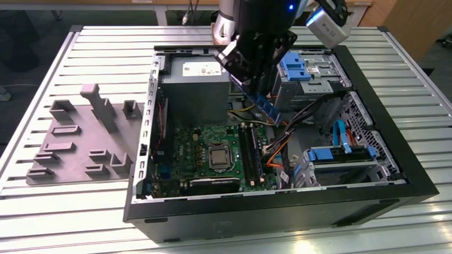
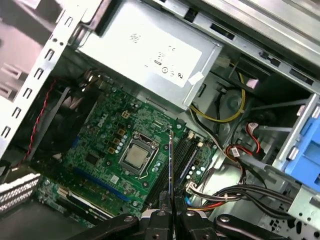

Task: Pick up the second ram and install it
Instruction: 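Insert the second ram into the second slot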

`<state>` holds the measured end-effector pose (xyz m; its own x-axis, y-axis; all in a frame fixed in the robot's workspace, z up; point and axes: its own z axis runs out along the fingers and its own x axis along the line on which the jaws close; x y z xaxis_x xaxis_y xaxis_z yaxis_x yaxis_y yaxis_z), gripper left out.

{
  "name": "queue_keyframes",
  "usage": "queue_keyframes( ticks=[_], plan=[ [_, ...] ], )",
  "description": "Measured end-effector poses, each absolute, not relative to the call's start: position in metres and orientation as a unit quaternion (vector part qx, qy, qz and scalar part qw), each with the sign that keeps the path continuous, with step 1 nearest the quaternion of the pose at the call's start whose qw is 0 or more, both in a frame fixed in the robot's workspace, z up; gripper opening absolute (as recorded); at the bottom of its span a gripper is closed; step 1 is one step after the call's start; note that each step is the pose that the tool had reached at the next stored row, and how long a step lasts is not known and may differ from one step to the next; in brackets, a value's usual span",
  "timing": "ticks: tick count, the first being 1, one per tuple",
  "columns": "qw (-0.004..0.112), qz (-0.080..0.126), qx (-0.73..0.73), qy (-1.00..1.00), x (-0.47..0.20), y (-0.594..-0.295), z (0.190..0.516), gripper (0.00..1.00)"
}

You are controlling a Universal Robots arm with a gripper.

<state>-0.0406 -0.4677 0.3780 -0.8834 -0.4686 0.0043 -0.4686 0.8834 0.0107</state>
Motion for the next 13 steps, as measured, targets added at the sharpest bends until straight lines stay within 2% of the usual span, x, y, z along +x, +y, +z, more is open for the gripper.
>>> queue_keyframes(
  ticks=[13],
  plan=[
    [0.003,-0.004,0.125,-0.992,-0.0406,-0.4677,0.3744,0.14]
  ],
)
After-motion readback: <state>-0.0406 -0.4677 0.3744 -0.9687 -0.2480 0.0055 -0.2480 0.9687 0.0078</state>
